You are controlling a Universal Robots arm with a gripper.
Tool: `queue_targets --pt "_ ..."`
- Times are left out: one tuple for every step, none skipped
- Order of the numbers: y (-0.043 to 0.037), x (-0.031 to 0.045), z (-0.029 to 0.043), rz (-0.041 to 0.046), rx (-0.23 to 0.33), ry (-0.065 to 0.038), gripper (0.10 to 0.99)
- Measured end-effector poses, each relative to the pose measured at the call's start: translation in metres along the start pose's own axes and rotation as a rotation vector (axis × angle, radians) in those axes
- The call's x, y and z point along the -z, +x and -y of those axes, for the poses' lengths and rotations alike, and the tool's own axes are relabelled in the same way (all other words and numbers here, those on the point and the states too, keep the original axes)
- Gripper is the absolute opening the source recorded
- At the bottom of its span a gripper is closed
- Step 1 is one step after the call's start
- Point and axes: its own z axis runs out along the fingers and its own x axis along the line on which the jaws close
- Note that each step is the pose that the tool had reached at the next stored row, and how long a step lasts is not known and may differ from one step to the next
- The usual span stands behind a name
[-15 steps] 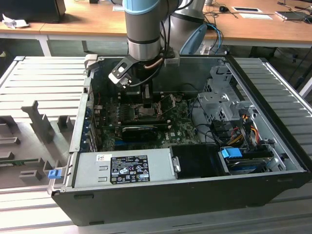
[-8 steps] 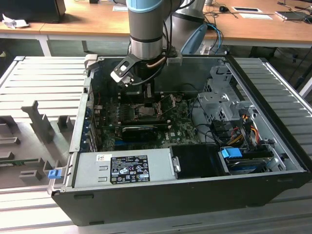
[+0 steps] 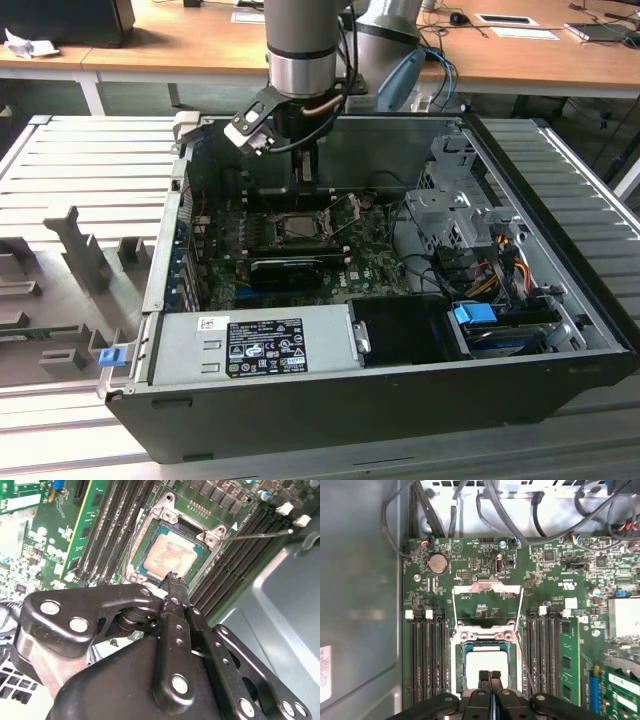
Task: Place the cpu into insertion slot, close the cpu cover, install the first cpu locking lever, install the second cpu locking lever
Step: 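Close the cpu cover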
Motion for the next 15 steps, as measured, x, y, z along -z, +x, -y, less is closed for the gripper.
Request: queue_targets --pt "0.0000 0.0014 -0.0001 0.0000 0.000 0.001 0.106" --pt "0.0000 0.0027 -0.0002 0.0001 0.000 0.002 0.106" --pt "0.0000 0.0033 -0.0003 0.0001 0.000 0.004 0.106" --pt "-0.0003 0.0033 -0.0009 -0.0015 0.000 0.006 0.106" --pt "-0.0005 0.0029 -0.0053 -0.0018 0.000 0.008 0.106" --pt "-0.0005 0.0028 -0.0107 -0.0016 0.000 0.008 0.106" --pt "-0.0004 0.0049 -0.0112 -0.0017 0.000 0.008 0.106" --pt "-0.0002 0.0075 -0.0114 -0.0016 0.000 0.008 0.106" --pt "-0.0001 0.0090 -0.0115 -0.0018 0.000 0.008 0.106" --pt "0.0001 0.0103 -0.0116 -0.0017 0.000 0.008 0.106" --pt "0.0002 0.0123 -0.0118 -0.0017 0.000 0.008 0.106" --pt "0.0002 0.0125 -0.0123 -0.0018 0.000 0.008 0.106" --pt "0.0002 0.0124 -0.0135 -0.0019 0.000 0.008 0.106" --pt "0.0003 0.0124 -0.0153 -0.0017 0.000 0.008 0.106" --pt "0.0003 0.0122 -0.0167 -0.0019 0.000 0.008 0.106"
